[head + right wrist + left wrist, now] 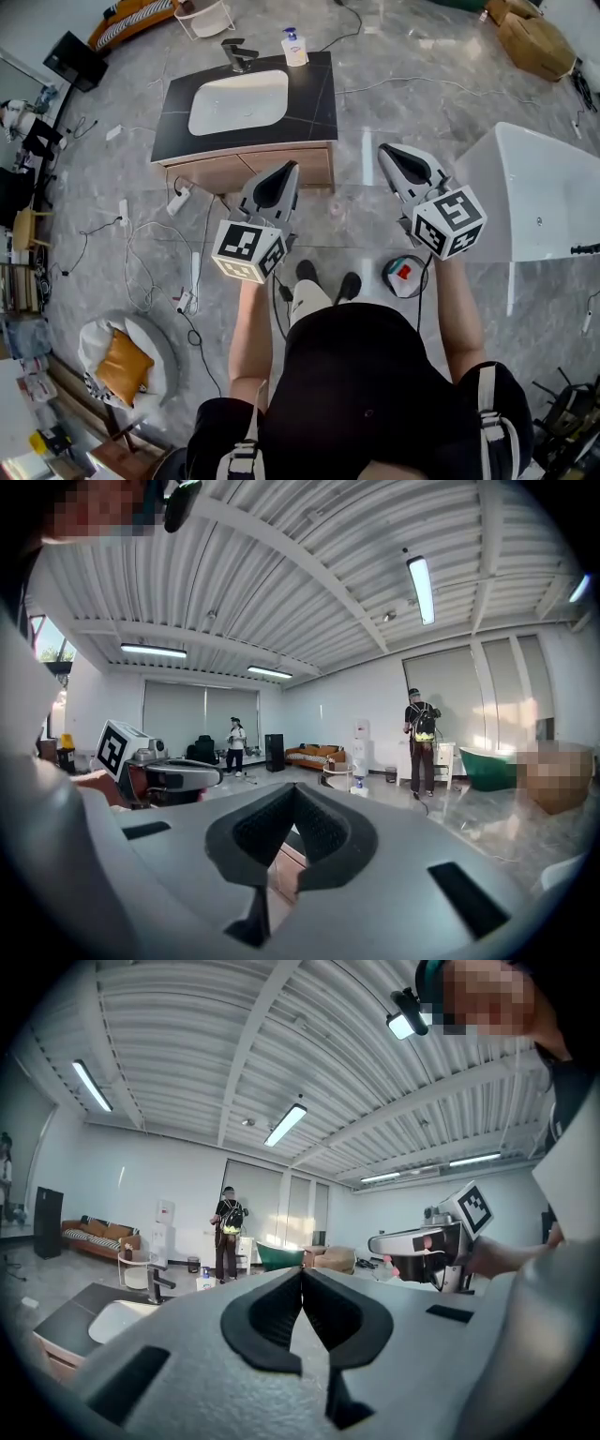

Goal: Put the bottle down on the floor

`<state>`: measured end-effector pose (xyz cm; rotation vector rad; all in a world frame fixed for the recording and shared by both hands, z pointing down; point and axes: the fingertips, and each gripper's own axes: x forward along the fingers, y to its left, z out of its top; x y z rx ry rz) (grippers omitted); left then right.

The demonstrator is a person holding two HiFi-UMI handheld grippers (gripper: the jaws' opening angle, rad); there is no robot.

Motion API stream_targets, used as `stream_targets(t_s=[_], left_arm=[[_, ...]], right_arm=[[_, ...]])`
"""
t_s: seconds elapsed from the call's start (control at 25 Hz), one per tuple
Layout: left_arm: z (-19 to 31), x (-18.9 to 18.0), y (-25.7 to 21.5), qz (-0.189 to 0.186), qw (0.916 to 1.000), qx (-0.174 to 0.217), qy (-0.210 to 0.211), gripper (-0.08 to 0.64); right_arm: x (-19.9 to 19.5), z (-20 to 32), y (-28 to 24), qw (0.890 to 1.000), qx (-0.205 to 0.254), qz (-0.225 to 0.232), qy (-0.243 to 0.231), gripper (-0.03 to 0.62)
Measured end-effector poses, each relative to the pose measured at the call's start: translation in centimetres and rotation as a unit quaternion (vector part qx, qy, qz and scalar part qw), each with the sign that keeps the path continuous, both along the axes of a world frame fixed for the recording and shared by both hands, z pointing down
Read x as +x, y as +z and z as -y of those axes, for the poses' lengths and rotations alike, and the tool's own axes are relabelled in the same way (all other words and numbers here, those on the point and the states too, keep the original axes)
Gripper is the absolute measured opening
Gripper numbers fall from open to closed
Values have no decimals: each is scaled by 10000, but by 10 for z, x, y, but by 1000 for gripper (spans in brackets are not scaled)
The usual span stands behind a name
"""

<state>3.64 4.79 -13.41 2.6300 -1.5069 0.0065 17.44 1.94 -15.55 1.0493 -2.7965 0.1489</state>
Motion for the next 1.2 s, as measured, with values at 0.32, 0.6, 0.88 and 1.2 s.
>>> stream_targets(t_s=[0.32,0.6,0.88,1.2], left_arm=[[-12,-2,-3,38,10000,25,22,18],[-18,-1,2,59,10000,-17,16,18],[-18,0,3,27,10000,-9,50,18],[-20,2,7,94,9999,-37,21,18]], right_arm=[[2,-13,6,9998,87,-11,158,3],[8,-21,10,9998,28,38,179,3],[12,-22,9,9998,57,48,204,3],[17,-24,10,9997,45,45,217,3]])
